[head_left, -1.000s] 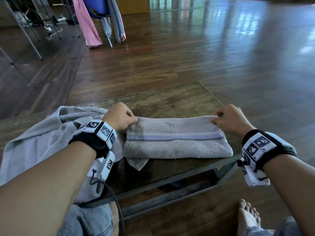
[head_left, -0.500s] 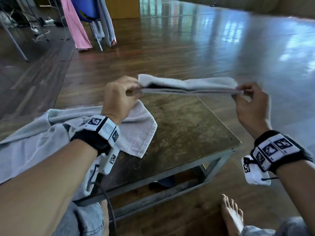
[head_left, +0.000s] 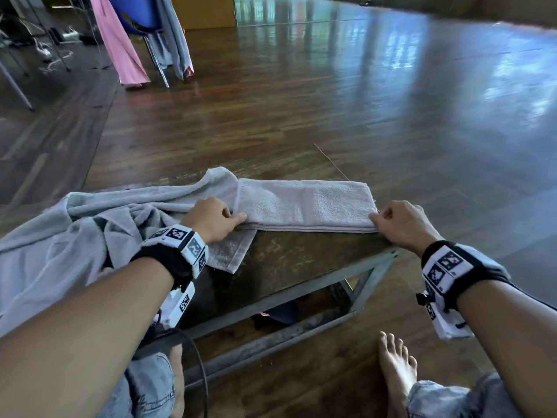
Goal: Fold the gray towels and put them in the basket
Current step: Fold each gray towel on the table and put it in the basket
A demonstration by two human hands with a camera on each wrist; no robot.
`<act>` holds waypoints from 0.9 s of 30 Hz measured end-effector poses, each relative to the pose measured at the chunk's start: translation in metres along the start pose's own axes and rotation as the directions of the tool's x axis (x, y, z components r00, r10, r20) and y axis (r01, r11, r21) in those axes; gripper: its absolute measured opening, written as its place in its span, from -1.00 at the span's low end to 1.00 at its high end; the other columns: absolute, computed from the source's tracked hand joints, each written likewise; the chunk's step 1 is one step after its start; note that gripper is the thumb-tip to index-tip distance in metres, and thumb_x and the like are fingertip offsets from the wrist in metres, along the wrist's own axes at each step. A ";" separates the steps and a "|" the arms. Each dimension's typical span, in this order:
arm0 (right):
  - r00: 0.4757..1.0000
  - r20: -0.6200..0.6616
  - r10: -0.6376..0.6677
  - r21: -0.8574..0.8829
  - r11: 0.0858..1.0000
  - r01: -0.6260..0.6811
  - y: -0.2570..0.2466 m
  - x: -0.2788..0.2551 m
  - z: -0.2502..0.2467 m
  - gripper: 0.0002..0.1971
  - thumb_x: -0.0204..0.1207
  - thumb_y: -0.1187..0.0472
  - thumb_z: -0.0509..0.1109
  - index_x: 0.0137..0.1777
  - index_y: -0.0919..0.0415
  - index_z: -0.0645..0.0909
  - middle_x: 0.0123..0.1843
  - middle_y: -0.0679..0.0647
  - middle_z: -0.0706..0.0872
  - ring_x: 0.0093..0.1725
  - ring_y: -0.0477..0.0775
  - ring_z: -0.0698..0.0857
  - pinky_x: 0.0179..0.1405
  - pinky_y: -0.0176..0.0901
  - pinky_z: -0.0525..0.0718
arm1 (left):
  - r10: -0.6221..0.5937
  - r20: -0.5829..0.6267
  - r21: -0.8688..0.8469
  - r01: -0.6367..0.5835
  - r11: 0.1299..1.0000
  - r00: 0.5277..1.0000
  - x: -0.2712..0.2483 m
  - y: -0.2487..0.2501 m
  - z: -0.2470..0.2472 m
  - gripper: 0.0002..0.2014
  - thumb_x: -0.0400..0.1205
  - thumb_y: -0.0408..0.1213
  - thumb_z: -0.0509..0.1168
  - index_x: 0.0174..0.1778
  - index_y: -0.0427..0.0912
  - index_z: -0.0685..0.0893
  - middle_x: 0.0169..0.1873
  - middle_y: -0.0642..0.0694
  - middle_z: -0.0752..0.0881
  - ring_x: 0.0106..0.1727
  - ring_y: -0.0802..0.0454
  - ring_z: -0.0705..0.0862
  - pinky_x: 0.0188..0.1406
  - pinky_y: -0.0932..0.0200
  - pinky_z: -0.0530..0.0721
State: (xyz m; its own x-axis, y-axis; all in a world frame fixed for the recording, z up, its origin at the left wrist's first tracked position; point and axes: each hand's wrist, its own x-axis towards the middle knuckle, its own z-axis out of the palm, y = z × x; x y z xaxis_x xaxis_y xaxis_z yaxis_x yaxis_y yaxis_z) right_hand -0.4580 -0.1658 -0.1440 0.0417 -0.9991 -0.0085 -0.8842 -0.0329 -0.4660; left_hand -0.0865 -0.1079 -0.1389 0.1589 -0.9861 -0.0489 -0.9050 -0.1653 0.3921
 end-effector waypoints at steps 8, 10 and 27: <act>0.997 -0.023 0.078 0.050 0.996 -0.077 -0.005 0.000 0.000 -0.79 0.57 0.14 0.50 -0.24 0.24 0.68 -0.07 0.19 0.72 0.23 0.30 0.63 0.12 -0.07 0.55 | -0.047 -0.030 -0.022 0.046 0.999 0.998 0.006 0.015 0.002 -0.56 0.61 -0.01 0.43 -0.44 -0.29 0.66 -0.43 -0.31 0.74 -0.30 -0.29 0.74 -0.39 0.01 0.51; 0.996 -0.043 0.074 0.098 0.993 -0.069 -0.007 -0.003 -0.002 -0.88 0.55 0.22 0.50 -0.21 0.15 0.65 -0.04 0.15 0.74 0.29 0.30 0.62 0.25 -0.01 0.63 | -0.057 -0.026 -0.030 0.056 0.998 0.998 0.007 0.018 0.000 -0.59 0.61 -0.07 0.44 -0.48 -0.23 0.59 -0.47 -0.31 0.67 -0.35 -0.25 0.68 -0.40 0.02 0.47; 0.987 -0.120 -0.107 0.063 0.991 0.115 -0.014 -0.002 -0.008 -0.83 0.56 0.20 0.35 0.12 0.05 0.65 0.16 0.05 0.68 0.16 0.11 0.64 0.17 -0.03 0.59 | 0.222 -0.138 0.012 -0.222 0.975 0.965 0.008 0.021 -0.002 -0.85 0.51 -0.26 0.40 -0.03 -0.10 0.64 -0.02 -0.10 0.61 0.03 -0.11 0.60 0.05 -0.07 0.63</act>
State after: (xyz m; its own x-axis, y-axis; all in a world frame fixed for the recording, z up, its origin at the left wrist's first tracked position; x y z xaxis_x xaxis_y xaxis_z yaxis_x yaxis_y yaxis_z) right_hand -0.4497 -0.1633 -0.1302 0.0795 -0.9858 0.1480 -0.8423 -0.1459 -0.5189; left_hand -0.1030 -0.1196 -0.1291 0.0071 -0.9861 0.1661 -0.9224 0.0577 0.3819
